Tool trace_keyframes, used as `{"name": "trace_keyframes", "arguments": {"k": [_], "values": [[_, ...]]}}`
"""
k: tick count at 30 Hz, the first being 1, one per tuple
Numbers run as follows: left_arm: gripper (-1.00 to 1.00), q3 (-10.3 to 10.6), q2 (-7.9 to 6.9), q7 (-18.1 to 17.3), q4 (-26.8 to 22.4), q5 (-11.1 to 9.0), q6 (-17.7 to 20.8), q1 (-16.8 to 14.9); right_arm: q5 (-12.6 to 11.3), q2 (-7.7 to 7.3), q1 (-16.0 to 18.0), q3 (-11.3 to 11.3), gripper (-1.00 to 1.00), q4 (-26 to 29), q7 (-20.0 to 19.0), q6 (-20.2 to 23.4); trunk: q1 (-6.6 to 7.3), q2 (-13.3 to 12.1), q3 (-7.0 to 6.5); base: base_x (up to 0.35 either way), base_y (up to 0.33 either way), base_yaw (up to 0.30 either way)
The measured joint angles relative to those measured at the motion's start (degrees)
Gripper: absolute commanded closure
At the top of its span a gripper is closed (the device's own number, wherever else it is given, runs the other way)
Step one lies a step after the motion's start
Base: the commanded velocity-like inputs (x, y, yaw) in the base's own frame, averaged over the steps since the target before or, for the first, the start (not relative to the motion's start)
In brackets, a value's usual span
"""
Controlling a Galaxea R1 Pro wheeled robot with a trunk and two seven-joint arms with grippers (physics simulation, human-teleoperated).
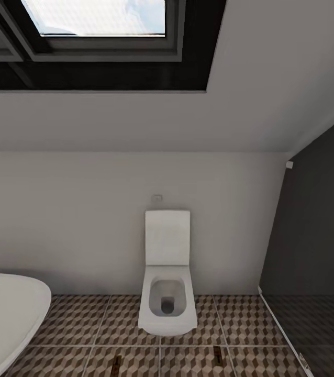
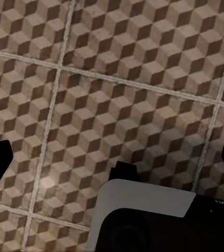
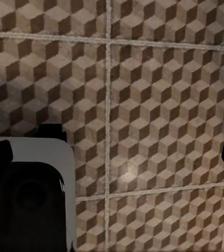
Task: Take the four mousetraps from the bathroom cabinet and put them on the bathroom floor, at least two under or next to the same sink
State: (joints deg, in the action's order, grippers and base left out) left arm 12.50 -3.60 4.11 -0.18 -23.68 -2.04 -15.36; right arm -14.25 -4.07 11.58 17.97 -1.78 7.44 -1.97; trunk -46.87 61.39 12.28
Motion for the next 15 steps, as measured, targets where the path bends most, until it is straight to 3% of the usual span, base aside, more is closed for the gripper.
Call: {"name": "trace_keyframes", "arguments": {"k": [7, 15], "values": [[-1.00, 0.0, 1.75, 0.0, 0.0, 0.0, -0.1, 1.8, 0.0, 1.14, -0.9, 0.0, -1.00, 0.0, 0.0, -0.1, 0.01, 0.0, -0.01, 0.000, 0.000, 0.000], [-1.00, 0.0, 2.57, 0.0, 0.0, 0.0, -0.2, 3.2, 0.0, 2.12, -1.3, 0.0, -1.00, 0.0, 0.0, -0.2, 0.01, 0.0, -0.01, 0.000, 0.000, 0.000]]}}
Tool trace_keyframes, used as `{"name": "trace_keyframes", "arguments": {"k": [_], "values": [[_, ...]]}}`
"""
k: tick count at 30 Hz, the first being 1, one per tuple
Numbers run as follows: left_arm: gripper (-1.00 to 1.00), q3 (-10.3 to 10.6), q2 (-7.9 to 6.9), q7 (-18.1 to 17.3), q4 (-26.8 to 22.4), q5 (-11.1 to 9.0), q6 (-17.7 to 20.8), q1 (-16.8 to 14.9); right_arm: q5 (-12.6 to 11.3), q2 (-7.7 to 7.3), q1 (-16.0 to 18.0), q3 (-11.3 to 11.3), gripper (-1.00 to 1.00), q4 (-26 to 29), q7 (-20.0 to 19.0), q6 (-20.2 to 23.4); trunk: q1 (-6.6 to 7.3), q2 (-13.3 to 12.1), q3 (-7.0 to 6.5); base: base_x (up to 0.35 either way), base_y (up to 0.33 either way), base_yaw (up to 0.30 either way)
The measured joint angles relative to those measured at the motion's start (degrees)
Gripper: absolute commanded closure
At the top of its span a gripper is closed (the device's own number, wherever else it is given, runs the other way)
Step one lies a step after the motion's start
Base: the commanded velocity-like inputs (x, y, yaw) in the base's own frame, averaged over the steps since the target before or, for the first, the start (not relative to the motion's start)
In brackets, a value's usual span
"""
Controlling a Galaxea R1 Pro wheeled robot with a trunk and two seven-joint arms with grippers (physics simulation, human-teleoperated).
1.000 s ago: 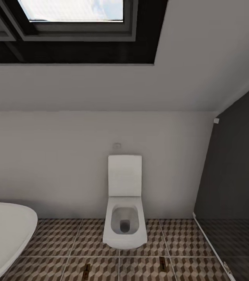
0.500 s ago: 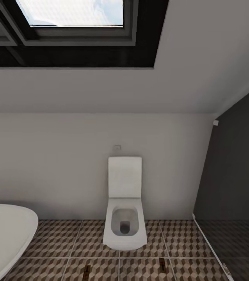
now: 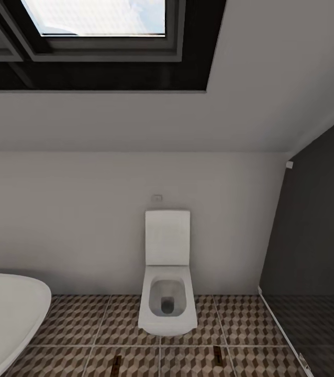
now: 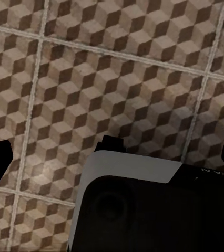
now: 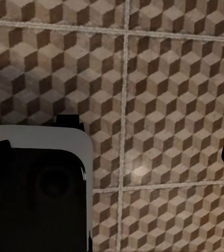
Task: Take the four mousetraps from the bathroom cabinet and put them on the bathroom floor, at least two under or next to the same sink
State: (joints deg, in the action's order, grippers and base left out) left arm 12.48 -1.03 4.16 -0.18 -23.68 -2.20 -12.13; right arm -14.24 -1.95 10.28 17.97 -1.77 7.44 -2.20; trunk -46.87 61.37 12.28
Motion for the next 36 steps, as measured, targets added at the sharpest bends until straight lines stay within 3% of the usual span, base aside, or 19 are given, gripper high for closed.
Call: {"name": "trace_keyframes", "arguments": {"k": [36], "values": [[-1.00, 0.3, -0.24, 0.2, -0.3, 0.6, 0.0, 0.6, 0.1, 0.11, -0.5, 0.0, -1.00, 0.1, 0.3, -1.2, 0.00, 0.0, 0.00, 0.000, 0.000, 0.000]]}}
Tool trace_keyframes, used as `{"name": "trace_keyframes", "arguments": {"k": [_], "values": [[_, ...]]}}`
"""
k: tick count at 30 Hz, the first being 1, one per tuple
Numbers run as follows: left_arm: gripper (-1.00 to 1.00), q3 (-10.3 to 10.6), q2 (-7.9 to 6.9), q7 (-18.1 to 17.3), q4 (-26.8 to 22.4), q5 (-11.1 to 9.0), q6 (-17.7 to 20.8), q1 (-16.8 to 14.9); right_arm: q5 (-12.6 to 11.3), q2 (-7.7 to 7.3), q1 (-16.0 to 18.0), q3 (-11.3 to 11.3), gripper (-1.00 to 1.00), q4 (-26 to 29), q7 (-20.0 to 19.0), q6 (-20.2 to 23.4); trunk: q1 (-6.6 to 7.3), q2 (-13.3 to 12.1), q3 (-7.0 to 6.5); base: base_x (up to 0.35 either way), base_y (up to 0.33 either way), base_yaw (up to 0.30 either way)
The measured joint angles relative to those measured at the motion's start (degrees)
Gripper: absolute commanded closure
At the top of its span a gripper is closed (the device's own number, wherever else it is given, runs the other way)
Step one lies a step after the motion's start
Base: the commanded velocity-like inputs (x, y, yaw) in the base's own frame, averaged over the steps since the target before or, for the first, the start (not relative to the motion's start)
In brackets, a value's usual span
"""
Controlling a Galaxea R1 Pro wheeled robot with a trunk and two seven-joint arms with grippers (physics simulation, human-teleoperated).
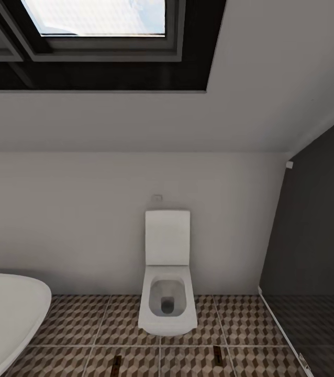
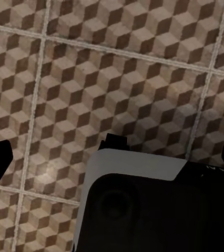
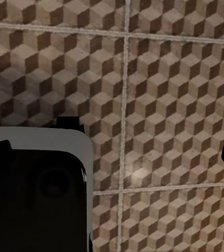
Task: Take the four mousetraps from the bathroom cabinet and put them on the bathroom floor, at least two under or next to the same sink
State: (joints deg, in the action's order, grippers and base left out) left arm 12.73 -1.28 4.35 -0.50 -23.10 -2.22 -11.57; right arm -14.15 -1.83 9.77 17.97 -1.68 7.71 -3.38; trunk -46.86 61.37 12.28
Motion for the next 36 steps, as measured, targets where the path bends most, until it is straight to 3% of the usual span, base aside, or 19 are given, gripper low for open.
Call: {"name": "trace_keyframes", "arguments": {"k": [36], "values": [[-1.00, 0.1, -0.06, 0.0, -0.4, 0.2, 0.0, 0.0, 0.5, -0.24, 0.0, 0.2, -1.00, 0.6, 0.0, -0.4, 0.00, 0.0, 0.00, 0.000, 0.000, 0.000]]}}
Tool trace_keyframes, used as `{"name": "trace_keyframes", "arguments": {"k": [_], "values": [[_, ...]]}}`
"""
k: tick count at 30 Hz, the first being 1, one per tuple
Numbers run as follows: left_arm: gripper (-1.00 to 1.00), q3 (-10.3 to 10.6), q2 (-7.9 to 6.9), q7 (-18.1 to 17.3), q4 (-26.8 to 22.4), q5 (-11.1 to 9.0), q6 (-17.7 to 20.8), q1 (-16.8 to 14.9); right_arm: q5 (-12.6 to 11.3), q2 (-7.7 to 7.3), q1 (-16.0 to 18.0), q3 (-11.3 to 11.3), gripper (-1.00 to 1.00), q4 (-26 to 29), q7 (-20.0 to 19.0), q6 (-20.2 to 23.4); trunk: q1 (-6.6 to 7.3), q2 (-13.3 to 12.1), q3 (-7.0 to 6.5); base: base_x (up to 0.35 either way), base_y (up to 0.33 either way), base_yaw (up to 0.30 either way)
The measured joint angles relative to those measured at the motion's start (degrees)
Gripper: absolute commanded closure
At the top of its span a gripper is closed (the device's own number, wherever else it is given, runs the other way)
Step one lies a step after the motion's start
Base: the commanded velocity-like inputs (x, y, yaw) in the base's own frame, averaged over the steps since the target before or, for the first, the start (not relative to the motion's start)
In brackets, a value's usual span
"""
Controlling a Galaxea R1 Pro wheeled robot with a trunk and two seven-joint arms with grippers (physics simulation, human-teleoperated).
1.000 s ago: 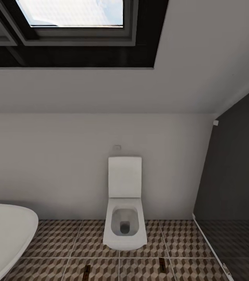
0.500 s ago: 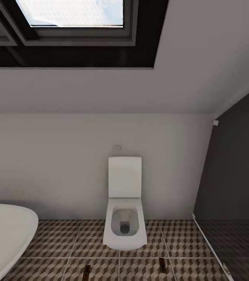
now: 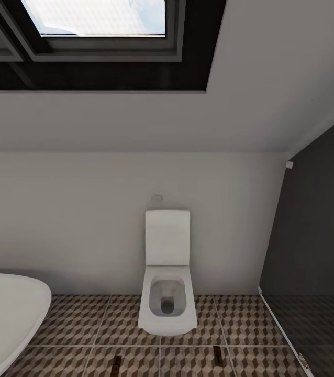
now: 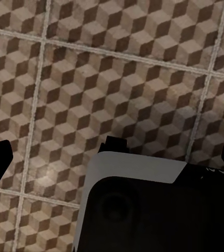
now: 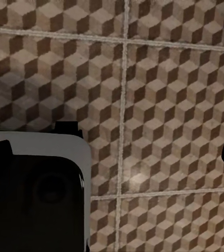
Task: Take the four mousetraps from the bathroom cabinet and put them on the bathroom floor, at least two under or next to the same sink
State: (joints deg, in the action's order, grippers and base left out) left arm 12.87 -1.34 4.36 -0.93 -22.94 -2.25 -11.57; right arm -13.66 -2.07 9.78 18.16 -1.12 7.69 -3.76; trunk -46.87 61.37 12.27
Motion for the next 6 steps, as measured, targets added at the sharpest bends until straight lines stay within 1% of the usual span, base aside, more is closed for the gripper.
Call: {"name": "trace_keyframes", "arguments": {"k": [6], "values": [[-1.00, 0.1, 0.01, 0.0, 0.0, 0.0, 0.0, 0.0, 0.2, -0.04, 0.0, 0.1, -1.00, 0.0, 0.0, 0.0, 0.00, 0.0, 0.00, 0.000, 0.000, 0.000]]}}
